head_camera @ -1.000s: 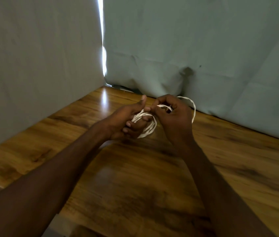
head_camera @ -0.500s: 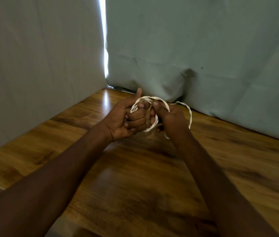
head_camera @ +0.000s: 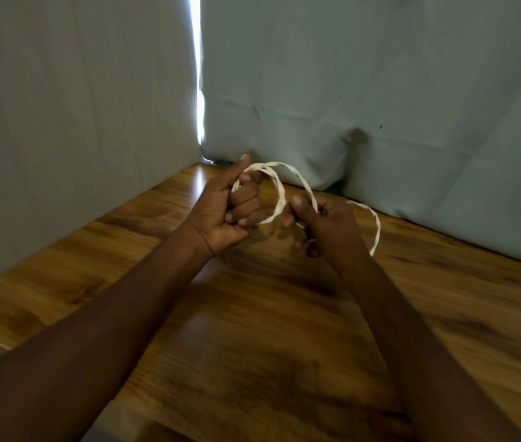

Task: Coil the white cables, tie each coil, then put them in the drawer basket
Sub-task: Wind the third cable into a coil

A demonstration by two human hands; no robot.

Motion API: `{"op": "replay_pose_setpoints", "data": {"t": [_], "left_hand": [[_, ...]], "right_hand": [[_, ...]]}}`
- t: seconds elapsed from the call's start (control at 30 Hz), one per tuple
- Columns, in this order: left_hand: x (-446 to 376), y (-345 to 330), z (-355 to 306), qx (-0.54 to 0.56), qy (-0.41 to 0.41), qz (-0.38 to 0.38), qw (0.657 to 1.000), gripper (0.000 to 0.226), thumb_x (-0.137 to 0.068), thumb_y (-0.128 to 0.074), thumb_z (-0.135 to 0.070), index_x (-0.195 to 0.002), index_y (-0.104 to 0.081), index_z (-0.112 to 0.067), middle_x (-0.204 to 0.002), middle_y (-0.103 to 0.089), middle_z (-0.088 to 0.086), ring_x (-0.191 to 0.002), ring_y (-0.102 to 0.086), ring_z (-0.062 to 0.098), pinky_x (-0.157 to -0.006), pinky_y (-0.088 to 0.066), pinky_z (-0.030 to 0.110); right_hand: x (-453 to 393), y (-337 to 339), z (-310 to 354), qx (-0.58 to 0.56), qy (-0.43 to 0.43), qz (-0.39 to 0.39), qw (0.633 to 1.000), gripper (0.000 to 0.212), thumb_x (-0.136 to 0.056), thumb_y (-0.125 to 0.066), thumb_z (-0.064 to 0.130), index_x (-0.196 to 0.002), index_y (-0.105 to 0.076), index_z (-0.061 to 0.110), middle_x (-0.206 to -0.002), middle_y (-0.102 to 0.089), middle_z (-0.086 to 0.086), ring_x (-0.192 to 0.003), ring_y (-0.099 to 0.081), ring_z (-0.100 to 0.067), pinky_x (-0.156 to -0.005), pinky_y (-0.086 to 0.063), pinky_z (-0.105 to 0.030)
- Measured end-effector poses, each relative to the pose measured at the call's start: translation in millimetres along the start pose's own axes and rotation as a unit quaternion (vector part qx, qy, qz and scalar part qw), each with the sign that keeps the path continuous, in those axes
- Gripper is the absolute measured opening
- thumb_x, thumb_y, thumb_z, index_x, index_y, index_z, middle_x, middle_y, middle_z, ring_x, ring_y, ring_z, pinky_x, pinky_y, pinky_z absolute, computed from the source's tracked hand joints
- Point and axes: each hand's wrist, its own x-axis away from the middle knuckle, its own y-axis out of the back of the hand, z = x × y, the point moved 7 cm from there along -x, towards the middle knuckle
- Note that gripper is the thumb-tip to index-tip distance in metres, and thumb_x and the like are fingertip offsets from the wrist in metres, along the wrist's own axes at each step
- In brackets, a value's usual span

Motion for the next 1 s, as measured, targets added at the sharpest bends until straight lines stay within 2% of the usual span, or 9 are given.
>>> {"op": "replay_pose_setpoints", "data": {"t": [0.07,0.17,0.3,0.4,0.53,0.73,0.83,0.9,1.0], "left_hand": [[0,12,-11,0.064,-0.044,-0.012,0.997,0.038,-0.111,-0.031,-0.038,-0.079,-0.040,-0.020,-0.038,-0.027,-0.005,-0.028,-0.022,0.011,-0.037,-0.028,0.022],[4,35,-27,0.158,-0.116,-0.072,0.978,0.040,-0.109,-0.035,-0.029,-0.073,-0.045,-0.016,-0.041,-0.032,-0.005,-0.027,-0.031,0.010,-0.037,-0.032,0.023],[13,53,-41,0.213,-0.194,-0.137,0.948,0.024,-0.087,-0.047,-0.011,-0.066,-0.038,-0.017,-0.041,-0.031,-0.005,-0.029,-0.030,0.009,-0.038,-0.032,0.023],[18,57,-45,0.144,-0.218,-0.183,0.948,0.025,-0.081,-0.047,-0.013,-0.060,-0.034,-0.018,-0.042,-0.029,-0.006,-0.030,-0.027,0.008,-0.038,-0.029,0.022],[19,53,-49,0.059,-0.211,-0.183,0.958,0.025,-0.086,-0.044,-0.018,-0.062,-0.038,-0.018,-0.042,-0.029,-0.007,-0.031,-0.026,0.007,-0.038,-0.026,0.021],[9,42,-20,-0.189,-0.112,-0.251,0.943,0.036,-0.110,-0.040,-0.032,-0.077,-0.045,-0.017,-0.053,-0.041,0.003,-0.039,-0.037,0.014,-0.041,-0.034,0.021],[8,31,-3,-0.355,-0.068,-0.247,0.899,0.038,-0.109,-0.045,-0.031,-0.077,-0.053,-0.014,-0.057,-0.053,0.007,-0.048,-0.050,0.016,-0.052,-0.038,0.029],[9,25,3,-0.453,-0.051,-0.217,0.863,0.040,-0.108,-0.048,-0.033,-0.074,-0.059,-0.015,-0.065,-0.056,0.012,-0.060,-0.054,0.017,-0.060,-0.041,0.031],[12,23,12,-0.444,0.012,-0.170,0.880,0.042,-0.106,-0.044,-0.028,-0.072,-0.059,-0.011,-0.052,-0.047,0.021,-0.042,-0.045,0.023,-0.046,-0.034,0.026]], "right_hand": [[0,-5,-6,0.133,0.029,0.017,0.991,0.025,-0.105,-0.058,0.031,-0.088,-0.067,0.016,-0.071,-0.072,-0.004,-0.048,-0.059,-0.014,-0.045,-0.041,-0.022],[0,-22,-18,0.369,0.056,0.084,0.924,0.032,-0.108,-0.046,0.042,-0.086,-0.065,0.027,-0.079,-0.065,0.007,-0.075,-0.061,-0.011,-0.069,-0.044,-0.031],[6,-38,-19,0.423,0.065,0.150,0.891,0.045,-0.107,-0.041,0.048,-0.076,-0.065,0.026,-0.078,-0.067,0.006,-0.076,-0.063,-0.012,-0.079,-0.054,-0.041],[13,-51,-13,0.432,0.095,0.170,0.881,0.048,-0.106,-0.044,0.050,-0.064,-0.057,0.034,-0.072,-0.066,0.007,-0.068,-0.062,-0.010,-0.071,-0.054,-0.038],[17,-55,-8,0.418,0.110,0.190,0.881,0.042,-0.104,-0.051,0.050,-0.065,-0.055,0.036,-0.066,-0.058,0.011,-0.065,-0.056,-0.004,-0.062,-0.044,-0.031],[28,-73,4,0.407,0.170,0.249,0.862,0.032,-0.099,-0.062,0.049,-0.070,-0.058,0.036,-0.061,-0.052,0.015,-0.056,-0.051,0.001,-0.056,-0.035,-0.023],[30,-70,23,0.395,0.230,0.209,0.865,0.015,-0.095,-0.070,0.042,-0.085,-0.073,0.031,-0.063,-0.051,0.019,-0.062,-0.052,0.006,-0.055,-0.032,-0.016],[25,-60,33,0.375,0.258,0.149,0.878,0.023,-0.091,-0.070,0.049,-0.082,-0.075,0.028,-0.066,-0.060,0.016,-0.063,-0.055,0.003,-0.058,-0.040,-0.023],[14,-31,42,0.288,0.261,0.046,0.920,0.029,-0.082,-0.074,0.056,-0.078,-0.075,0.027,-0.074,-0.072,0.013,-0.070,-0.067,-0.005,-0.070,-0.055,-0.040]]}}
